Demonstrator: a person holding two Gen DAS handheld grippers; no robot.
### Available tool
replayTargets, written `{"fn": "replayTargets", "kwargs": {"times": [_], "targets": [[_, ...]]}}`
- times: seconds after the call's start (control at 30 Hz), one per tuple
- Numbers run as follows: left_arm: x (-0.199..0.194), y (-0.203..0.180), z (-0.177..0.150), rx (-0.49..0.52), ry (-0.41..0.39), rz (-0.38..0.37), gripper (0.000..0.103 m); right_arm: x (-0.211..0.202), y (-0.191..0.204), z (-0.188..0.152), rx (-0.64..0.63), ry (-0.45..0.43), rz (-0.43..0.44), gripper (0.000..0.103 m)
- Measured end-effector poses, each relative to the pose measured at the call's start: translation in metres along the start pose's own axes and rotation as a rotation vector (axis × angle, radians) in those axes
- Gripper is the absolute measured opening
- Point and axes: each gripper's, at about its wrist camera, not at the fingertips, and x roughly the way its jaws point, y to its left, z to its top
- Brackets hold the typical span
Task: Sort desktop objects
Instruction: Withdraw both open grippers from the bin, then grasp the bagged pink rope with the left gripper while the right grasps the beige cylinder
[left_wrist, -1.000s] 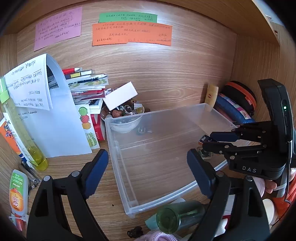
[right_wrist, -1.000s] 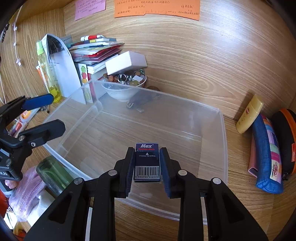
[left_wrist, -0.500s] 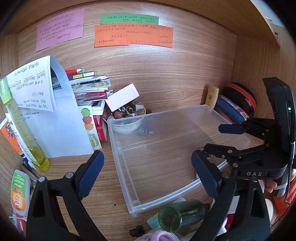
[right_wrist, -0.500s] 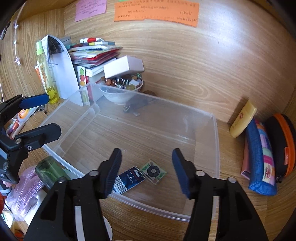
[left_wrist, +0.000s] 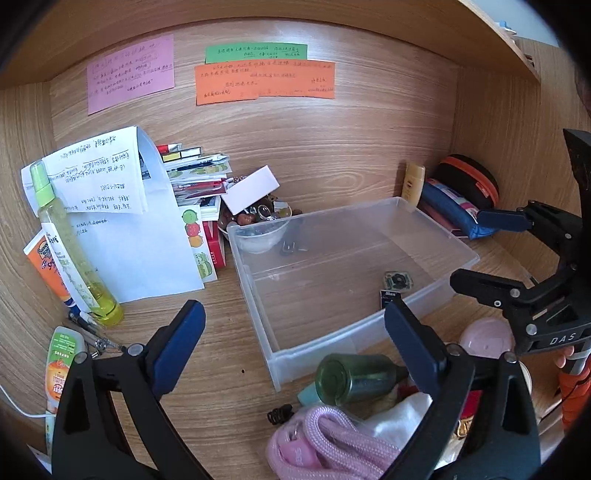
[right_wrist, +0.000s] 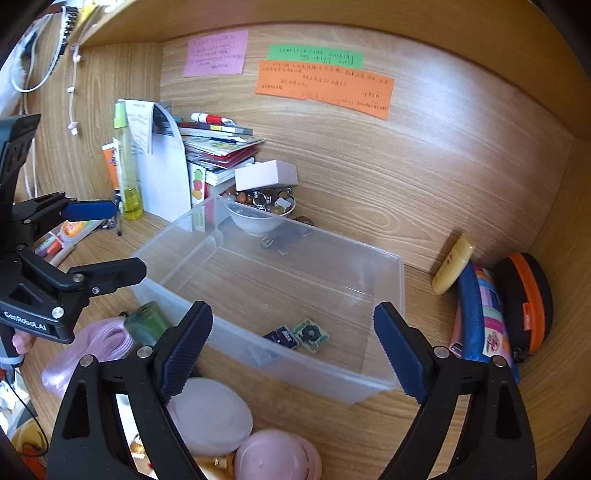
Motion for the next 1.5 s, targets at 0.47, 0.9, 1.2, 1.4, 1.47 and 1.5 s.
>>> {"fn": "replayTargets", "kwargs": {"times": [0.47, 0.9, 1.2, 1.4, 1.47, 1.5], "targets": [[-0.058, -0.001, -0.03, 0.0, -0.064, 0.011, 0.103, -0.06, 0.0, -0.049, 0.054, -0.051, -0.05, 0.093], [-0.049, -0.002, -0.05, -0.032, 0.018, -0.026, 0.103, -0.062, 0.017, -0.099, 0.094, 0.019, -0.05, 0.093], [-0.008, -0.017, -0.072, -0.066, 0.146, -0.087, 0.103, -0.071, 0.017, -0.115, 0.166, 0.016, 0.046, 0.095], [-0.01, -0.006, -0.089, -0.053, 0.181, -0.059, 0.103, -0.057, 0.026, -0.123, 0.189, 0.056, 0.121, 0.095], [-0.013, 0.004, -0.094, -0.069, 0.197, -0.051, 0.103, -0.051, 0.03, -0.125, 0.195, 0.063, 0.139, 0.095], [-0.014, 0.008, -0.096, -0.076, 0.204, -0.048, 0.103, -0.05, 0.031, -0.125, 0.194, 0.063, 0.142, 0.095]]}}
